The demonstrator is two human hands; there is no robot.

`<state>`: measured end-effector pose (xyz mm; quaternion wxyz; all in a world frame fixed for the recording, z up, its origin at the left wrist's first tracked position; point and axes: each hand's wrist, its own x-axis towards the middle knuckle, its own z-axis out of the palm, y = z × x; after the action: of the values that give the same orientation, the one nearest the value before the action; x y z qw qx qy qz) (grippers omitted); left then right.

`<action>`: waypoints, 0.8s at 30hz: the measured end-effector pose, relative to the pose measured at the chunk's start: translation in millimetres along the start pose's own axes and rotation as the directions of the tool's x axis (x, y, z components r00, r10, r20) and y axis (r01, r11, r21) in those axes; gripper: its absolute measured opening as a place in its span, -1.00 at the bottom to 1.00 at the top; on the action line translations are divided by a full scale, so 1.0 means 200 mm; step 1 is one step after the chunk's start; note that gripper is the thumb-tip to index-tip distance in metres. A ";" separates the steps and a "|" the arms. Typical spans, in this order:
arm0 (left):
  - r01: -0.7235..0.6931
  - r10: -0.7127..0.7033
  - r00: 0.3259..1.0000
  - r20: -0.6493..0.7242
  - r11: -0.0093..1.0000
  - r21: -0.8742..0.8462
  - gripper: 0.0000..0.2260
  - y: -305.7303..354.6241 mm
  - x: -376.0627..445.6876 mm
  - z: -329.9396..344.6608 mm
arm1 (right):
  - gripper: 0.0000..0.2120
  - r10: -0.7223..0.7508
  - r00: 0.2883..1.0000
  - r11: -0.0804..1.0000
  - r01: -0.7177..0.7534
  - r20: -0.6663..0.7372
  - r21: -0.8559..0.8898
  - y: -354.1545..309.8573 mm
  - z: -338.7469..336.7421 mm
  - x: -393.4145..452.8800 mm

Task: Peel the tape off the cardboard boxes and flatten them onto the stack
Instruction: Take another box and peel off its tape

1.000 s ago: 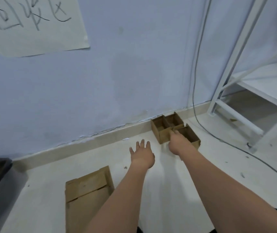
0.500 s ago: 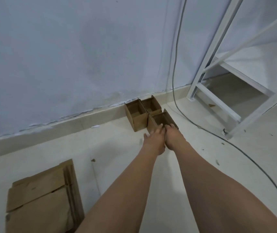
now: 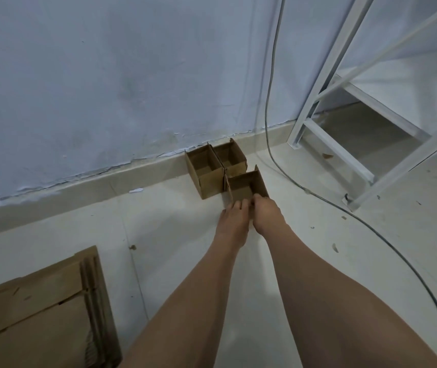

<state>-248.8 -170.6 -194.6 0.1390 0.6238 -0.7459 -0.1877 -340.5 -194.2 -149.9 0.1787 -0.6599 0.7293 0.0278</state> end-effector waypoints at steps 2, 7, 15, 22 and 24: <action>0.028 -0.028 1.000 -0.015 1.000 0.003 -0.60 -0.02 -0.01 -0.01 | -0.81 0.029 0.999 1.000 -0.029 -0.017 0.007 -0.01 -0.01 -0.02; 0.195 -0.189 0.975 0.116 0.979 -0.050 -0.76 -0.12 -0.06 -0.13 | -0.97 0.031 0.999 0.998 -0.029 0.040 -0.060 -0.06 -0.05 -0.10; 0.234 -0.197 0.955 0.222 0.960 -0.154 -0.83 -0.12 -0.36 -0.62 | -0.68 -0.077 0.950 0.995 0.092 0.302 -0.037 -0.34 -0.39 -0.40; 0.176 -0.167 0.976 0.139 0.983 -0.051 -0.75 -0.15 -0.85 -1.24 | -0.86 -0.436 0.866 0.898 0.436 0.244 0.058 -0.69 -0.80 -0.91; 0.196 -0.190 0.973 0.131 0.980 -0.041 -0.78 -0.15 -1.01 -1.43 | -0.90 -0.530 0.827 0.847 0.528 0.189 0.066 -0.79 -0.88 -1.09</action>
<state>-59.6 -6.2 51.8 0.0891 0.6762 -0.6838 -0.2594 -211.5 -56.2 110.0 0.2555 -0.8286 0.4966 0.0395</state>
